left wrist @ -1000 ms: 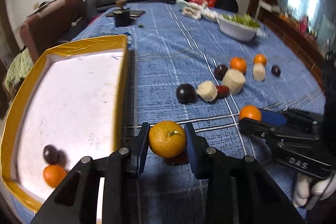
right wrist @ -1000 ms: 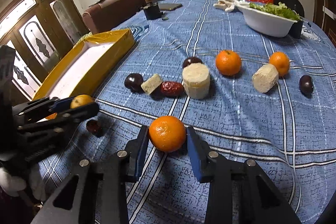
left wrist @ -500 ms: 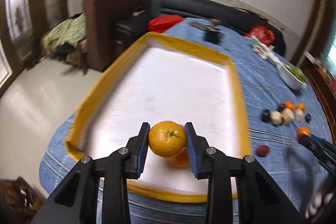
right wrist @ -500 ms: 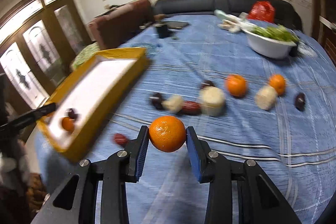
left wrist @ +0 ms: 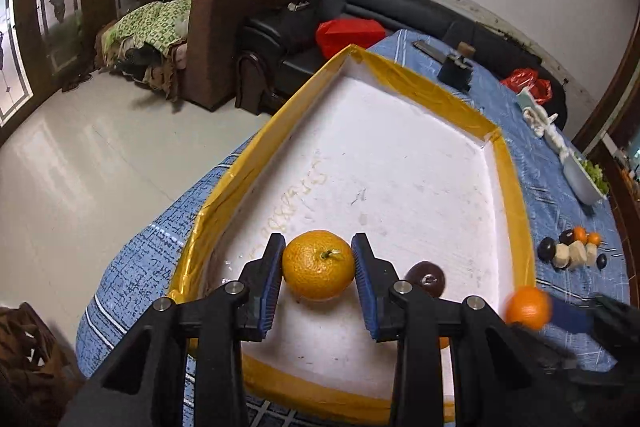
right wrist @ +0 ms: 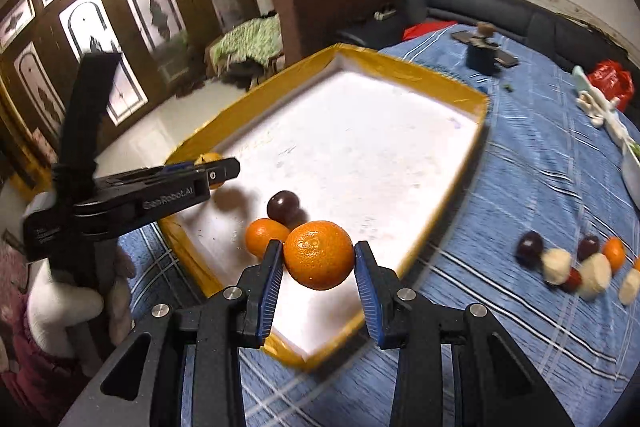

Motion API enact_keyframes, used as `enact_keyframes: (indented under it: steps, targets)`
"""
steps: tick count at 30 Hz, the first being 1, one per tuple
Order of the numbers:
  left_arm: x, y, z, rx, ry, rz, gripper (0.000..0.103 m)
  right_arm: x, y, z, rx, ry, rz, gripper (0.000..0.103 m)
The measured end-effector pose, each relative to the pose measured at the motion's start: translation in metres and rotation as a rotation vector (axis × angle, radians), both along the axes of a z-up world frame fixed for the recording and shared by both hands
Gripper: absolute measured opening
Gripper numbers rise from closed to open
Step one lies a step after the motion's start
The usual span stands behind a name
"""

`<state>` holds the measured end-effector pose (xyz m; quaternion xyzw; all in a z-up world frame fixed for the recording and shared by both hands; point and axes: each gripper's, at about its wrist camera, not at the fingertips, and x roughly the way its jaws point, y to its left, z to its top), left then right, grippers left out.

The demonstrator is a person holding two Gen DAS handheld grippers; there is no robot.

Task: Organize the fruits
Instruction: 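Lower the yellow citrus into the tray with the left tool while the right tool releases its orange, then move both open tools back over the remaining food on the tablecloth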

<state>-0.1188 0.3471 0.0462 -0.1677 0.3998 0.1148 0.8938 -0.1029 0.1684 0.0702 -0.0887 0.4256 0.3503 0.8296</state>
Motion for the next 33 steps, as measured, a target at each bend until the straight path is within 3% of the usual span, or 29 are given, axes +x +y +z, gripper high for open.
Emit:
enact_keyframes:
  steps: [3,5,7,11,15,20,22,26,33]
  targets:
    - [-0.006,0.0,0.004,-0.034,-0.034,-0.003,0.047,0.004,0.015,-0.014,-0.044,0.014,0.005,0.04]
    - [-0.013,0.001,0.007,-0.05,-0.056,0.006,0.062,0.006,0.019,-0.021,-0.065,0.02,0.004,0.04]
    - [-0.019,0.003,0.01,-0.073,-0.076,0.02,0.068,0.006,0.02,-0.024,-0.077,0.017,-0.001,0.041]
    - [-0.028,0.009,0.014,-0.109,-0.09,0.048,0.071,0.006,0.021,-0.024,-0.075,0.006,-0.008,0.041]
    - [-0.034,0.007,0.017,-0.119,-0.096,0.061,0.071,0.003,0.019,-0.021,-0.05,-0.007,-0.01,0.061]
    - [-0.035,-0.007,0.022,-0.126,-0.091,0.028,0.071,-0.01,0.005,-0.004,0.003,-0.042,-0.024,0.061]
    - [-0.037,-0.015,0.027,-0.118,-0.099,0.01,0.073,-0.014,-0.012,0.006,0.042,-0.056,-0.047,0.062]
    - [-0.039,-0.037,0.04,-0.093,-0.119,-0.039,0.085,-0.02,-0.064,0.017,0.072,-0.093,-0.135,0.067]
    - [-0.028,-0.093,0.045,-0.084,-0.114,-0.204,0.086,-0.006,-0.191,0.009,0.042,-0.075,-0.417,0.067]
